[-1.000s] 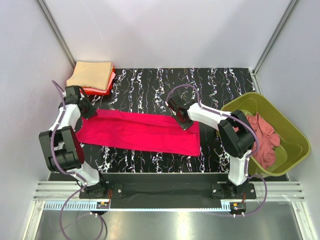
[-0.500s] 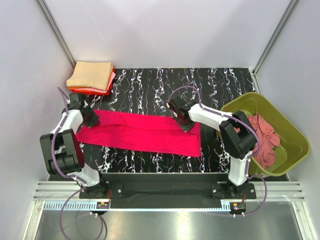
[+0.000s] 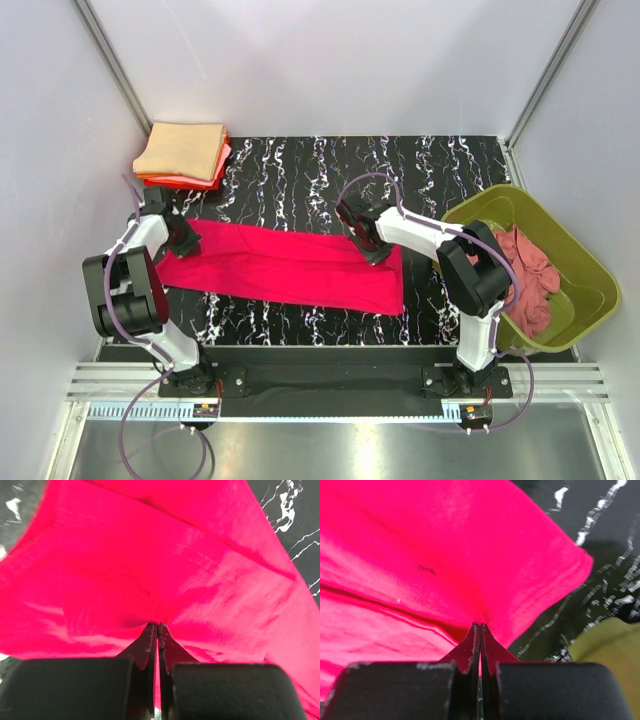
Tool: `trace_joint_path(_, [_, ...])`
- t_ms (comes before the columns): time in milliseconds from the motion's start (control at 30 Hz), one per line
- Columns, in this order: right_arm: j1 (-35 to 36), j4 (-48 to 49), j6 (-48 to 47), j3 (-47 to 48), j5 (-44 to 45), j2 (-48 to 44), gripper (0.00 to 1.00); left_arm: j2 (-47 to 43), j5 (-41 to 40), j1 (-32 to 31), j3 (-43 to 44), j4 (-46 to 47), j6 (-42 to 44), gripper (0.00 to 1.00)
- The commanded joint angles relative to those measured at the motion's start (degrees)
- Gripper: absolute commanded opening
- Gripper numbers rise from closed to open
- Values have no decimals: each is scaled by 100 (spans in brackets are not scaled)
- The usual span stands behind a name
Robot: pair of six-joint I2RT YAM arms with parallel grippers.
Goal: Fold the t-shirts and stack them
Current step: Fold the tshirt
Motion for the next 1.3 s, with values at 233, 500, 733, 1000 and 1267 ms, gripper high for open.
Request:
trace_joint_path(233, [45,-466,69,661,476,-180,0,-637,-427,-24,1191,-671,288,0])
trace_joint_path(500, [63,-510,350,38,-34,-348,0,-770,-313,-15,130,-435,341,0])
trace_joint_path(733, [142,-396,464,-209,-263,-84,0,-357,-418,-24,-215,-171,402,0])
trace_joint_path(1000, [142,-291,473,-270,-263,-4,2,-145,-445,-15,-162,-188,455,0])
trace_joint_path(1267, [142,-703,719,72,-290,-321,21,-329,-708,-33,49,-408,499,32])
